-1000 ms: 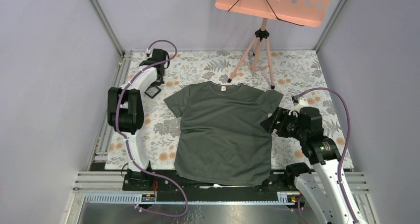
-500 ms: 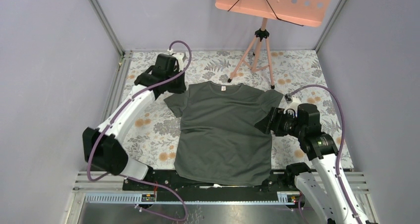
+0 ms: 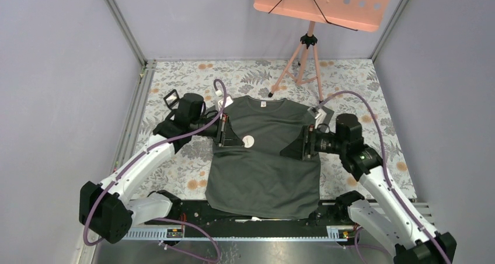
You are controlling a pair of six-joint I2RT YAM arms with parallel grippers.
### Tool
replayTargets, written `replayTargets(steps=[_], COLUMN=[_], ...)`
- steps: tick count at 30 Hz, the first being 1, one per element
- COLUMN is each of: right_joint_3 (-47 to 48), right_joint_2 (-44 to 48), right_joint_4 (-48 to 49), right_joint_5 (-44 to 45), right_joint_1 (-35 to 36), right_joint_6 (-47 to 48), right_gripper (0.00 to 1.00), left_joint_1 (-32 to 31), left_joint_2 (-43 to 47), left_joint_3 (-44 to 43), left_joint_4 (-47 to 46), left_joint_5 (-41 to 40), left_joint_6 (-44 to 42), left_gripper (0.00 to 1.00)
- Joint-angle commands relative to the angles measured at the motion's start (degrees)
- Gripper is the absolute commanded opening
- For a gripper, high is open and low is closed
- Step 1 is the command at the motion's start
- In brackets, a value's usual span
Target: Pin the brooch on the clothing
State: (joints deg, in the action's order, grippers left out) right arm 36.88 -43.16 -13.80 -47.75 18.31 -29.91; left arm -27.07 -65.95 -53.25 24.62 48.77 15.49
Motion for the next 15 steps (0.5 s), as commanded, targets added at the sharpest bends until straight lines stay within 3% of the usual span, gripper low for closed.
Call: replayTargets(steps=[1,6,15], right_joint_3=[2.9,1.5,5.9], right_joint_2=[-4.1,-7.8,-10.6], right_joint_4=[9.7,23.0,16.5], right_joint_5=[0.1,-0.4,-3.5], right_joint_1=[7.7,9.6,12.9], right_joint_6=[-3.8,-11.0,-5.8], right_gripper=[0.76,0.72,0.59], left_joint_1=[-0.5,-2.3,-6.2], left_joint_2=[2.6,2.5,-0.1], left_joint_3=[3.1,3.5,2.2], left_joint_4=[-18.0,-18.5,-14.0], left_joint_5=[15.5,18.0,20.7], left_joint_6=[8.4,8.8,5.9], left_gripper=[0.00,0.00,0.00])
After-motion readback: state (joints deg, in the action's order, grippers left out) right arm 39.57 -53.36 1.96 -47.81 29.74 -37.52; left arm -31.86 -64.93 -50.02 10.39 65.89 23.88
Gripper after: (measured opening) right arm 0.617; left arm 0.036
